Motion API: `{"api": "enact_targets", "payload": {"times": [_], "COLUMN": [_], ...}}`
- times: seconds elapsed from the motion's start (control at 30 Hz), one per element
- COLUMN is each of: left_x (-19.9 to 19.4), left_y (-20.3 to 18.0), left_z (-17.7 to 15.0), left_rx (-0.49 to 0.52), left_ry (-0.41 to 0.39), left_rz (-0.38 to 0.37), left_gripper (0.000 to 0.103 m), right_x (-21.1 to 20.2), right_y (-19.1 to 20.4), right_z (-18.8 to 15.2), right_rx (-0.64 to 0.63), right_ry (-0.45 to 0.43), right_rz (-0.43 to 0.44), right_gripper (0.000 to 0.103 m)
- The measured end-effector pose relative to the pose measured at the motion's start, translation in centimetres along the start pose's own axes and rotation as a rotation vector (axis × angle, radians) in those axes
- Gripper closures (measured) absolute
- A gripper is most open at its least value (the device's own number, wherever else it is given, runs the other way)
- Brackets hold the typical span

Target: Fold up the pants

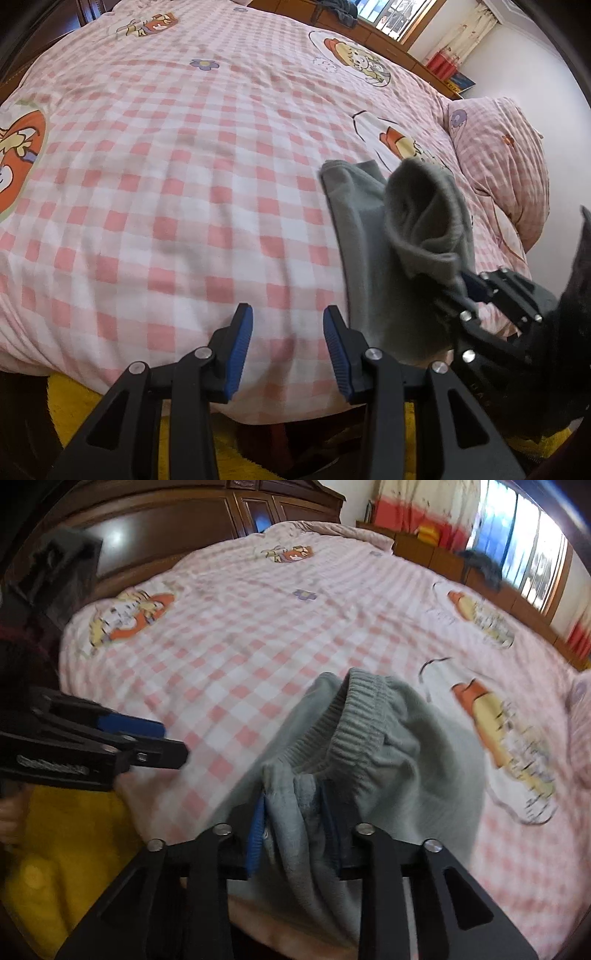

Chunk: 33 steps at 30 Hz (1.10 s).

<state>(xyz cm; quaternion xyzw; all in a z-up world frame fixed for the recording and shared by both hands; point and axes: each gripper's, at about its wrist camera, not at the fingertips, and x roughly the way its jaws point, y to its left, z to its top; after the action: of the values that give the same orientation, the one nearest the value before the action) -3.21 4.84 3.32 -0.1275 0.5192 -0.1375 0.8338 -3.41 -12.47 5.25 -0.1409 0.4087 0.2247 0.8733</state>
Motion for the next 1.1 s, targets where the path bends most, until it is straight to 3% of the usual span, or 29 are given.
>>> {"api": "enact_targets", "payload": {"times": [0.2, 0.3, 0.37, 0.5, 0.67, 0.9, 0.93, 0.97, 1.1], "left_x": [0.1, 0.1, -0.2, -0.7, 0.3, 3.4, 3.6, 3.7, 2.0], "left_y": [-0.2, -0.7, -1.4, -3.5, -6.8, -9.8, -9.9, -10.0, -9.4], "left_z": [0.0, 0.1, 0.3, 0.8, 1.4, 1.9, 1.8, 1.7, 1.1], "left_rx": [0.004, 0.016, 0.028, 0.066, 0.123, 0.183, 0.191, 0.207, 0.219], "left_ry": [0.001, 0.002, -0.002, -0.017, 0.005, 0.03, 0.028, 0.016, -0.022], "left_rz": [0.005, 0.001, -0.015, -0.084, -0.167, -0.168, -0.16, -0.136, -0.164], "left_gripper": [0.058, 0.058, 0.058, 0.058, 0.057, 0.057, 0.062, 0.08, 0.08], "right_x": [-4.3, -5.9, -6.4, -5.0, -3.5, -2.4, -2.4, -2.4, -2.4], "right_y": [-2.1, -4.1, -6.2, -9.3, -11.1, -10.9, -10.9, -11.0, -10.7], "right_z": [0.1, -0.3, -1.0, -2.3, -3.6, -4.0, -4.1, -4.1, -4.1], "right_rx": [0.129, 0.204, 0.268, 0.366, 0.475, 0.476, 0.476, 0.478, 0.47], "right_ry": [-0.096, -0.134, -0.142, -0.069, -0.035, -0.026, -0.028, -0.029, -0.043], "right_rz": [0.19, 0.17, 0.104, -0.047, -0.015, -0.021, -0.018, -0.016, 0.007], "right_gripper": [0.068, 0.064, 0.064, 0.064, 0.064, 0.064, 0.064, 0.064, 0.064]}}
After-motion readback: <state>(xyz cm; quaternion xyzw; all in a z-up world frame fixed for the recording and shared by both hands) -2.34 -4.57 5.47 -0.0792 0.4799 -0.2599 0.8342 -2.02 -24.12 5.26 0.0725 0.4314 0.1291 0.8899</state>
